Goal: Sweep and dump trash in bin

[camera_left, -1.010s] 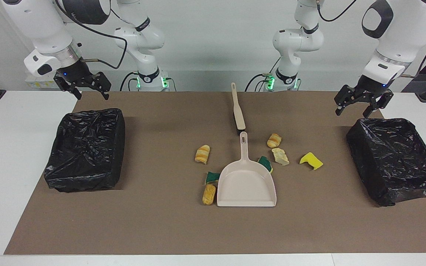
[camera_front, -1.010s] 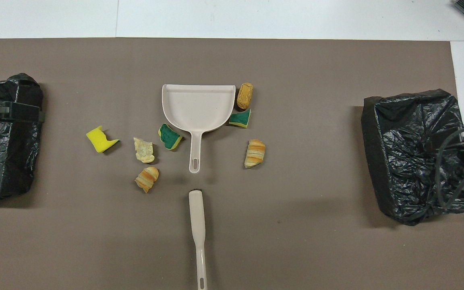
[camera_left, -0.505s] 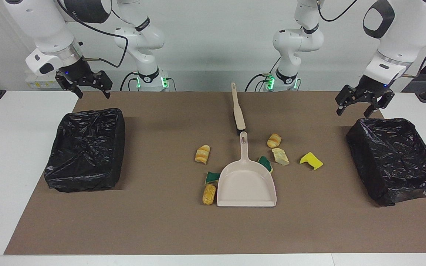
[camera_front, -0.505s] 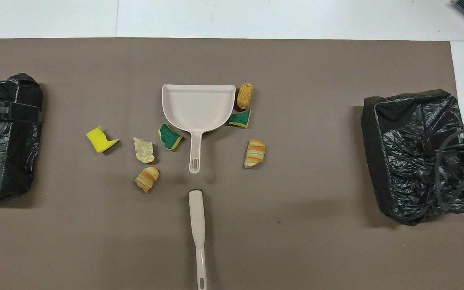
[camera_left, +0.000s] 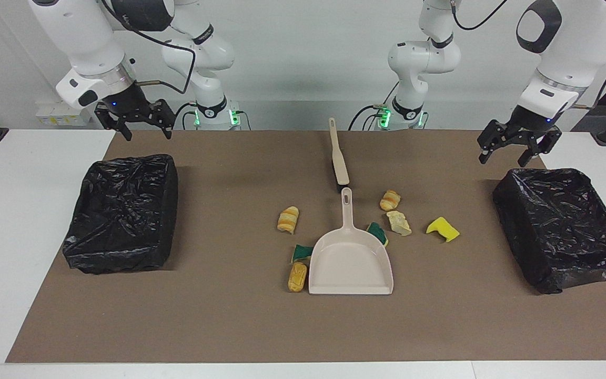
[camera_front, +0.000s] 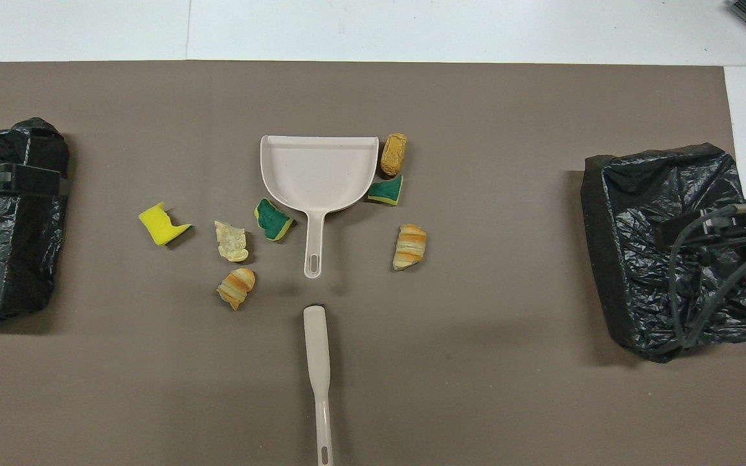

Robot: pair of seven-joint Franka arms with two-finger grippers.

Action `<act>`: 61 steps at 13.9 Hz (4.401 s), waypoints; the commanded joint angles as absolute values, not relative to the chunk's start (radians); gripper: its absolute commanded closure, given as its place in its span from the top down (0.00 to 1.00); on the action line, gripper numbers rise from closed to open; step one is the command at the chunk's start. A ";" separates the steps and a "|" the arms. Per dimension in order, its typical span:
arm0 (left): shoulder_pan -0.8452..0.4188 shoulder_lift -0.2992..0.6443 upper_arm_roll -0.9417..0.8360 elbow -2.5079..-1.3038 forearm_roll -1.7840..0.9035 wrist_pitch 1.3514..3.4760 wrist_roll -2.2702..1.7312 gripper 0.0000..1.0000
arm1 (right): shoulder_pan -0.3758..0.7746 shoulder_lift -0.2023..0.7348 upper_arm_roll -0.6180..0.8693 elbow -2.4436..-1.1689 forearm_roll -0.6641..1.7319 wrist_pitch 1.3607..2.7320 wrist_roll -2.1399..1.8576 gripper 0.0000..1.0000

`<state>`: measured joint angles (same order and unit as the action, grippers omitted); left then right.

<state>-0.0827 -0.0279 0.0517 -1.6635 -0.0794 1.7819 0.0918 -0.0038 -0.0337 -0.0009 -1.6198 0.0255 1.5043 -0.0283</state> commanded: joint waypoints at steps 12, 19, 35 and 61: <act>-0.072 -0.015 0.035 -1.485 -0.047 1.578 0.038 1.00 | 0.021 0.069 0.044 -1.629 0.022 1.557 -0.009 1.00; -0.115 -0.050 0.014 -1.537 -0.043 1.568 0.006 1.00 | 0.087 0.167 0.046 -1.601 0.026 1.638 0.028 1.00; -0.681 -0.388 0.003 -2.359 -0.051 1.972 -0.517 1.00 | 0.219 0.247 0.066 -1.601 0.178 1.837 0.153 1.00; -0.752 -0.239 0.012 -2.458 -0.008 2.077 -0.713 0.00 | 0.394 0.279 0.066 -1.736 0.199 2.059 0.324 1.00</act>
<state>-0.8120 -0.2156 0.0166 -2.5030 -0.0500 2.1712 -0.7096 0.4062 0.3135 0.0630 -1.6939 0.1821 2.0627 0.3610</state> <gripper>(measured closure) 0.736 0.000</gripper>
